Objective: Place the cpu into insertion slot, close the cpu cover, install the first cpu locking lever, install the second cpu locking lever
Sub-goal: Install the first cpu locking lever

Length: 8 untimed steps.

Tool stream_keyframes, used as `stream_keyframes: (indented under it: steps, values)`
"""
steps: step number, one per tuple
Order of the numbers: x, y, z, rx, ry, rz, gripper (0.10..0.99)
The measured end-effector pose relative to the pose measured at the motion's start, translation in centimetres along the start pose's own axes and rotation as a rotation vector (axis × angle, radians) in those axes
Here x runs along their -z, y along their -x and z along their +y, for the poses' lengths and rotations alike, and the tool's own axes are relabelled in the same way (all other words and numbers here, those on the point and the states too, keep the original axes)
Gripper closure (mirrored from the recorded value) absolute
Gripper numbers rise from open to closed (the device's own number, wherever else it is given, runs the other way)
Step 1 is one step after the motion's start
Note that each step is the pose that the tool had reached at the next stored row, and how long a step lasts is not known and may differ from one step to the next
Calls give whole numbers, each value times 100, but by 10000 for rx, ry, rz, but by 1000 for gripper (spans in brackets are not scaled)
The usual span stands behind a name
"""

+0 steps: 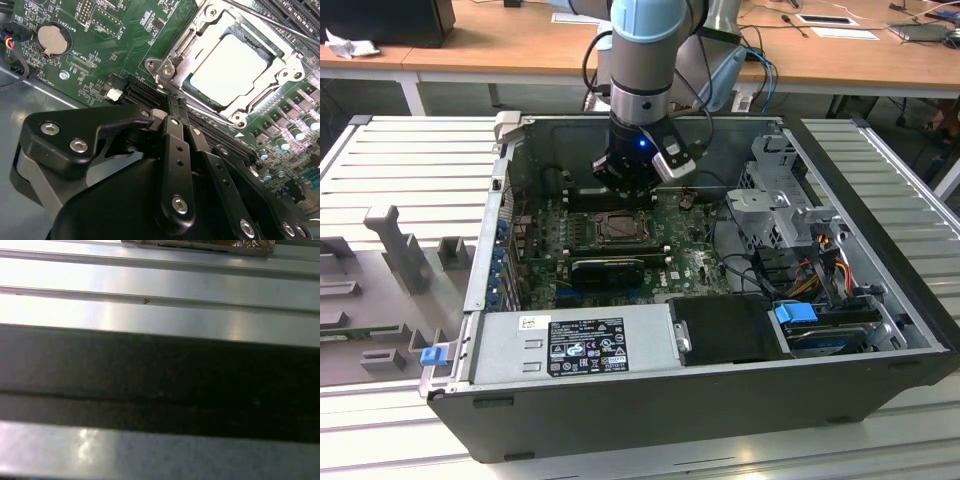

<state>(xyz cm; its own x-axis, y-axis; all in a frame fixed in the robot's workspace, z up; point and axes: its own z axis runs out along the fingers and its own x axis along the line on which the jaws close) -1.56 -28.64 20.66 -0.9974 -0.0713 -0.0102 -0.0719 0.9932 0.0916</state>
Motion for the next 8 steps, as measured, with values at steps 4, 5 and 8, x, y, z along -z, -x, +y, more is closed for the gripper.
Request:
stream_keyframes:
  steps: [4,5,8]
  values:
    - [-11,0,-1,0,-52,3,980]
    - [-13,0,-1,-1,-60,4,980]
    - [-19,0,-2,0,-73,6,980]
